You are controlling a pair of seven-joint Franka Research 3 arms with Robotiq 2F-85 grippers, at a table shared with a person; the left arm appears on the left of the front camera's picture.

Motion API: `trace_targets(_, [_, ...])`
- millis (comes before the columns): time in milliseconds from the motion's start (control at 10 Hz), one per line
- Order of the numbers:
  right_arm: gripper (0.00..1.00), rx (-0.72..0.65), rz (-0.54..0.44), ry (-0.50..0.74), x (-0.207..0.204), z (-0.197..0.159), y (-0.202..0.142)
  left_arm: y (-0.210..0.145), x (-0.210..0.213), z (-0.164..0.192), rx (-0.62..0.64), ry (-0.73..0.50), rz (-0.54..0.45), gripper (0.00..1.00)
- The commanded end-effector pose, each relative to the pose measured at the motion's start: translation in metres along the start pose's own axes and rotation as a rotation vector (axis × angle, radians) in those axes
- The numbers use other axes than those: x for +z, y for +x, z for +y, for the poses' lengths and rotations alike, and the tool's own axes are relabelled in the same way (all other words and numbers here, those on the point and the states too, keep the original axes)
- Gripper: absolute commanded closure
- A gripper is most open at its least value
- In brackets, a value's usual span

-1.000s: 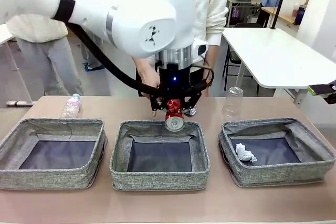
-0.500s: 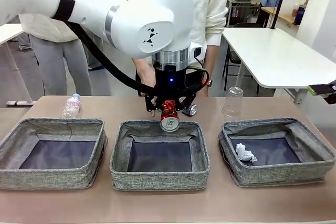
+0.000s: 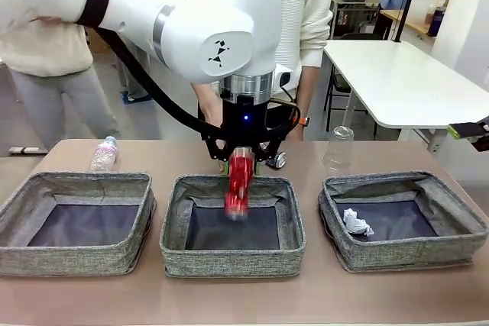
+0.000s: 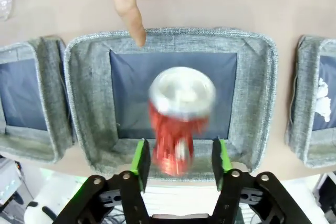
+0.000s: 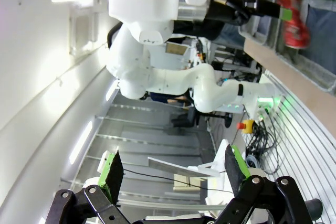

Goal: Sort the waste into the appropriate baskets.
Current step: Place the picked waste into the Fabric basket indicated by the person.

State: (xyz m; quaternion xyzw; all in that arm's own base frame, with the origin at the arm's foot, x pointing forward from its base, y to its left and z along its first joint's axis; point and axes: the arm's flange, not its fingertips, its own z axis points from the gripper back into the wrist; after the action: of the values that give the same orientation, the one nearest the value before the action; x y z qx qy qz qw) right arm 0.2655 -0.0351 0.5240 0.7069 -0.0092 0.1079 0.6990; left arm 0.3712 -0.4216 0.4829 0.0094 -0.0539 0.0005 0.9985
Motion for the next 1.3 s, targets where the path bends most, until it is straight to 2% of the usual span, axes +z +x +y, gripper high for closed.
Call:
trace_targets(0, [0.00,-0.008,-0.006,0.017,-0.002,0.007,0.003,0.002,0.003,0.000,0.020,0.006,-0.018,0.00])
trace_targets(700, [0.00,-0.008,-0.006,0.017,-0.002,0.007,0.003,0.004,0.001,0.001,0.018,0.015,0.000,0.00])
trace_targets(800, [0.00,-0.008,-0.006,0.017,-0.002,0.007,0.003,0.003,0.002,0.002,-0.012,-0.020,0.015,0.00])
trace_targets(900, [0.00,-0.008,-0.006,0.017,-0.002,0.007,0.003,0.001,0.013,0.014,-0.109,-0.191,0.057,0.00])
trace_targets(1000, [0.00,-0.008,-0.006,0.017,-0.002,0.007,0.003,0.001,0.033,0.040,-0.264,-0.419,0.115,0.00])
trace_targets(1200, [0.00,-0.008,-0.006,0.017,-0.002,0.007,0.003,0.004,0.072,0.125,-0.615,-0.907,0.183,0.00])
